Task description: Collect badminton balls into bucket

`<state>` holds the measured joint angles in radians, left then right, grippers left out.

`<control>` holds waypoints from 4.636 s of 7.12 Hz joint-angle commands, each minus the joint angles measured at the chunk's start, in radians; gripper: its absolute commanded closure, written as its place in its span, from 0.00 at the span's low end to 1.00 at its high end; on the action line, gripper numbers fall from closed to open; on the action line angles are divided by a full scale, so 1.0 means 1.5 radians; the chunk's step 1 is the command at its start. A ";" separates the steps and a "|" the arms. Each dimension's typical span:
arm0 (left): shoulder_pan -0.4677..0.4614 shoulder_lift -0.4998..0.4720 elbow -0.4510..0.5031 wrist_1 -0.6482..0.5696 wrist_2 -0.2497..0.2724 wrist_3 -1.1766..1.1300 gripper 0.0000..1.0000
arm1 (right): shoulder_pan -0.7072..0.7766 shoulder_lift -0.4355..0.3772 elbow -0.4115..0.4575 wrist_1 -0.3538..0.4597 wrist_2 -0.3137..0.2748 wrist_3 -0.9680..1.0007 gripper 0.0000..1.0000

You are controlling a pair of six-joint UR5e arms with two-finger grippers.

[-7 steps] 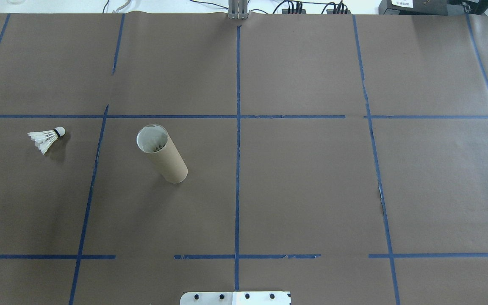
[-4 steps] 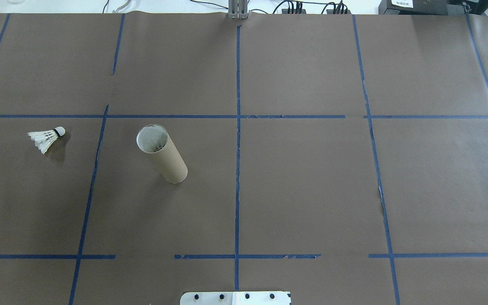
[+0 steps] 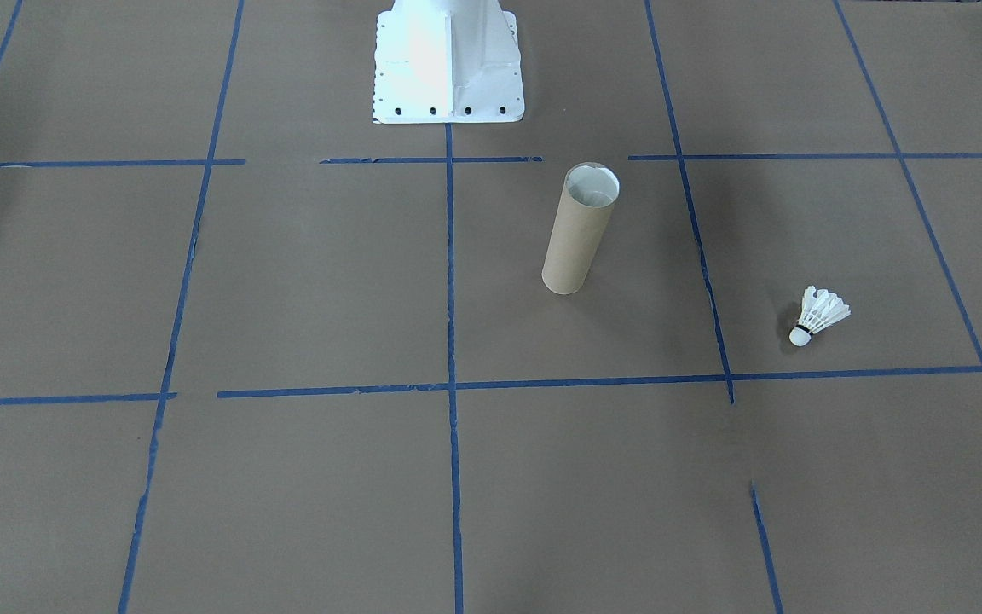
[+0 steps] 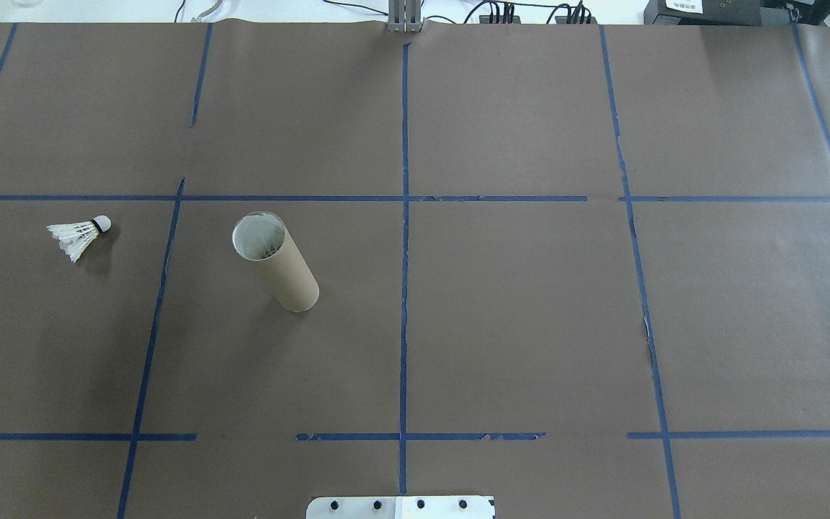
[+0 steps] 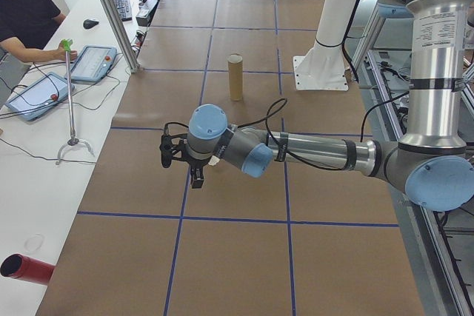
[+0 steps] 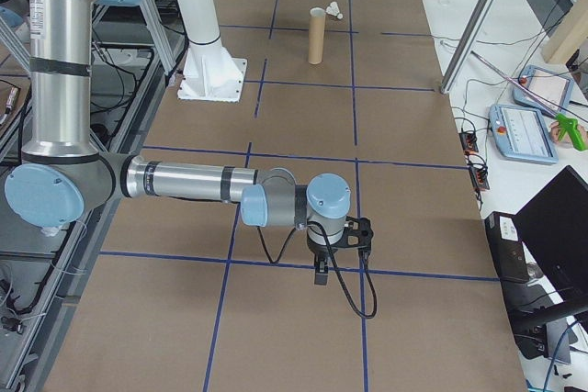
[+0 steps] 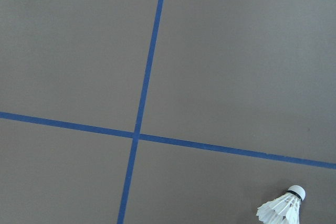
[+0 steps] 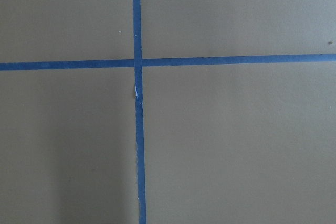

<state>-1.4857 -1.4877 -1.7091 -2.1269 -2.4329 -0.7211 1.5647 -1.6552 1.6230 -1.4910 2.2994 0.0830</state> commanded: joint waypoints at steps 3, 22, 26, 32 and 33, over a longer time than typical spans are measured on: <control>0.116 0.088 0.106 -0.505 0.023 -0.289 0.00 | 0.000 0.000 -0.001 0.000 0.000 0.000 0.00; 0.384 -0.074 0.267 -0.658 0.270 -0.646 1.00 | 0.000 0.000 0.000 0.000 0.000 0.000 0.00; 0.346 -0.085 0.168 -0.577 0.096 -0.654 1.00 | 0.000 0.000 0.000 0.000 0.000 0.000 0.00; 0.228 -0.136 -0.236 -0.004 -0.063 -0.459 1.00 | 0.000 0.000 0.000 0.000 0.000 0.000 0.00; 0.226 -0.153 -0.284 0.023 -0.059 -0.443 1.00 | 0.000 0.000 0.000 0.000 0.000 0.000 0.00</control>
<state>-1.1386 -1.6977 -2.0279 -2.2038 -2.5212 -1.4510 1.5647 -1.6552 1.6230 -1.4910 2.2995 0.0829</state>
